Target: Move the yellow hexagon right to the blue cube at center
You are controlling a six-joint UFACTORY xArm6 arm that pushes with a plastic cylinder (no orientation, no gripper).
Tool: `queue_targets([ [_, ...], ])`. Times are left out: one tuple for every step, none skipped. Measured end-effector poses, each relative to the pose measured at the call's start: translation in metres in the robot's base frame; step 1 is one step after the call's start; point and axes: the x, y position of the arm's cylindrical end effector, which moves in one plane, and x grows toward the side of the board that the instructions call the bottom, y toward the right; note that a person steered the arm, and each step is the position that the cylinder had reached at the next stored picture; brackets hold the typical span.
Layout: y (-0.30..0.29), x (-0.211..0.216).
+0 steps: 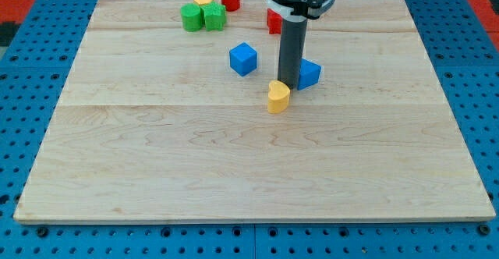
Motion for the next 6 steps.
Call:
queue_targets([
  [-0.039,0.014],
  [-0.147,0.024],
  [-0.218,-0.018],
  [-0.227,-0.090],
  [-0.222,-0.165],
  [-0.222,-0.210],
])
